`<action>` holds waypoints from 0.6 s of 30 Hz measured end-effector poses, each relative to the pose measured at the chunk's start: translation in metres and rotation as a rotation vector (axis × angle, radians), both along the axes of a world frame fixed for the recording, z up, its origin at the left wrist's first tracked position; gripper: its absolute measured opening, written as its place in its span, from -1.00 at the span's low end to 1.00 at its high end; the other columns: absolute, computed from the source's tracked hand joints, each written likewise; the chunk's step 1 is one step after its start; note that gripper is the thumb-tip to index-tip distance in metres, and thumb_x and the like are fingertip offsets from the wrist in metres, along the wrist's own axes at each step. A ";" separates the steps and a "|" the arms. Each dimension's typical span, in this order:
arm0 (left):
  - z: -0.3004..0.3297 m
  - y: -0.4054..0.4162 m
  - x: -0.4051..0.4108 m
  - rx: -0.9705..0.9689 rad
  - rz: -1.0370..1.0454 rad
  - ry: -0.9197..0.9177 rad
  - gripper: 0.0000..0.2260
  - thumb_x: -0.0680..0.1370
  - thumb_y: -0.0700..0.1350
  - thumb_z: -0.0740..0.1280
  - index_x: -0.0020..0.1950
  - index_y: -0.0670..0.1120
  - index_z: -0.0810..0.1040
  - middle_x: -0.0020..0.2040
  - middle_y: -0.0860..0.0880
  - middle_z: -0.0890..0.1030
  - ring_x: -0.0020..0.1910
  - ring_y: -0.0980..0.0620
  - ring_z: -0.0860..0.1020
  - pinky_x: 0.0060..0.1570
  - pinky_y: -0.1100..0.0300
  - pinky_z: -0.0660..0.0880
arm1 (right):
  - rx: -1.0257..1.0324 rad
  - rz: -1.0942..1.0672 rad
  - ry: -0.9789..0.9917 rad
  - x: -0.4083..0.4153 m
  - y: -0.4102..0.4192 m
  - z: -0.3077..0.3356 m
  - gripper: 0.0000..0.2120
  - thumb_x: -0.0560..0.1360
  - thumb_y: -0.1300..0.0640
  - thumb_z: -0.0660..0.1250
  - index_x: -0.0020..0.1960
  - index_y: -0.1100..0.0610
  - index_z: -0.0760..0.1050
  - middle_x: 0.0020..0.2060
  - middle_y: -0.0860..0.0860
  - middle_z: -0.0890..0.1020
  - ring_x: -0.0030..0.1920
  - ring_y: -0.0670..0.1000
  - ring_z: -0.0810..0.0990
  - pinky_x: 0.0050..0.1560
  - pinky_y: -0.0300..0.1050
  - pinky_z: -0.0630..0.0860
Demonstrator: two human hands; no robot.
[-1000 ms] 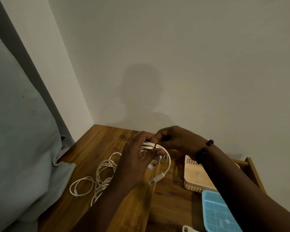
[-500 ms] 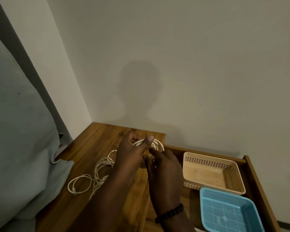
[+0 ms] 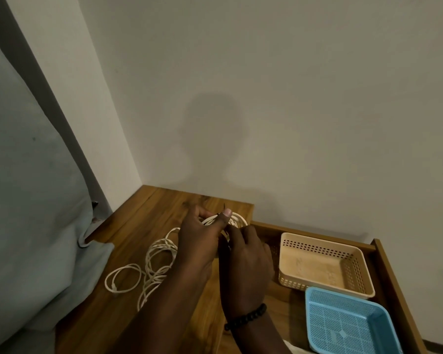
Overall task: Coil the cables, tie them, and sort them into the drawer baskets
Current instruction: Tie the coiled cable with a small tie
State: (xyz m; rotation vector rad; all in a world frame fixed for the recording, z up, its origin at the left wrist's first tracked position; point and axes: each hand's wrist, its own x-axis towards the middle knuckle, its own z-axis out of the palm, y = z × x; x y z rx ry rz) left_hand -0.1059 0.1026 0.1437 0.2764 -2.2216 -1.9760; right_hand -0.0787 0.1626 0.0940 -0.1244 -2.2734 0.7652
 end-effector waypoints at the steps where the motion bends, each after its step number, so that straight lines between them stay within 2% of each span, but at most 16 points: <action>1: 0.000 0.000 0.001 0.011 -0.018 -0.002 -0.73 0.47 -0.01 0.47 0.02 -0.13 0.50 -0.12 -0.03 0.65 -0.19 0.07 0.61 -0.46 0.31 0.53 | -0.041 0.001 -0.025 0.000 0.000 0.000 -0.64 0.22 0.20 0.64 -0.01 0.09 0.66 -0.16 0.01 0.67 -0.32 -0.05 0.58 -0.41 -0.28 0.44; 3: -0.001 0.000 0.001 0.022 -0.045 0.010 -0.74 0.48 -0.04 0.46 0.02 -0.15 0.49 -0.10 -0.04 0.64 -0.18 0.07 0.62 -0.47 0.32 0.52 | -0.175 0.028 -0.098 0.000 0.002 0.005 -0.74 0.37 0.20 0.54 0.04 0.04 0.65 -0.10 -0.04 0.66 -0.30 -0.18 0.47 -0.37 -0.47 0.29; 4: -0.002 -0.002 0.001 0.021 -0.052 0.020 -0.74 0.48 -0.05 0.46 0.02 -0.15 0.48 -0.10 -0.05 0.64 -0.17 0.06 0.62 -0.47 0.31 0.50 | -0.240 0.081 -0.157 0.000 0.005 0.009 -0.78 0.47 0.18 0.45 0.10 0.01 0.63 -0.06 -0.07 0.65 -0.28 -0.21 0.45 -0.38 -0.47 0.27; 6: -0.003 -0.007 -0.002 0.018 -0.061 0.042 -0.75 0.49 -0.03 0.45 0.01 -0.13 0.47 -0.08 -0.07 0.64 -0.14 0.03 0.63 -0.44 0.29 0.52 | -0.412 0.315 -0.280 -0.001 0.015 0.015 -0.79 0.59 0.12 0.29 0.18 -0.02 0.59 -0.07 -0.11 0.67 -0.29 -0.21 0.54 -0.35 -0.44 0.37; 8: -0.006 -0.013 -0.006 -0.008 -0.070 0.050 -0.74 0.47 0.01 0.46 0.00 -0.08 0.47 -0.04 -0.06 0.65 -0.10 -0.01 0.66 -0.34 0.14 0.61 | -0.740 0.631 -0.461 0.000 0.028 0.027 -0.78 0.61 0.11 0.24 0.20 0.01 0.58 -0.10 -0.06 0.69 -0.29 -0.17 0.61 -0.34 -0.40 0.44; 10: -0.008 -0.015 -0.009 -0.019 -0.078 0.051 -0.74 0.46 0.04 0.47 -0.01 -0.04 0.48 -0.04 -0.06 0.66 -0.08 -0.05 0.67 -0.21 -0.04 0.66 | -0.965 0.816 -0.586 0.000 0.036 0.032 -0.78 0.62 0.10 0.24 0.20 0.03 0.59 -0.07 0.01 0.70 -0.25 -0.11 0.63 -0.33 -0.32 0.43; 12: -0.009 -0.016 -0.012 0.012 -0.097 0.056 -0.73 0.44 0.05 0.48 -0.03 -0.03 0.48 -0.03 -0.09 0.66 -0.08 -0.09 0.68 -0.21 -0.10 0.66 | -1.032 0.844 -0.571 -0.002 0.039 0.030 -0.77 0.62 0.10 0.23 0.18 0.09 0.61 -0.06 0.07 0.70 -0.24 -0.06 0.61 -0.33 -0.24 0.43; 16: -0.008 -0.014 -0.013 0.121 -0.150 0.035 -0.72 0.48 0.00 0.46 0.00 -0.11 0.45 -0.06 -0.17 0.67 -0.30 -0.03 0.65 -0.49 0.16 0.51 | -0.931 0.667 -0.428 -0.006 0.034 0.025 -0.77 0.63 0.14 0.19 0.04 0.12 0.63 -0.22 0.08 0.69 -0.37 -0.07 0.56 -0.43 -0.29 0.39; 18: -0.009 -0.014 -0.013 0.122 -0.171 0.045 -0.74 0.49 0.00 0.44 0.01 -0.11 0.45 -0.06 -0.16 0.67 -0.24 -0.07 0.66 -0.42 0.14 0.53 | -0.866 0.605 -0.387 -0.008 0.031 0.024 -0.76 0.63 0.14 0.19 -0.05 0.08 0.63 -0.33 0.01 0.67 -0.42 -0.11 0.53 -0.44 -0.31 0.39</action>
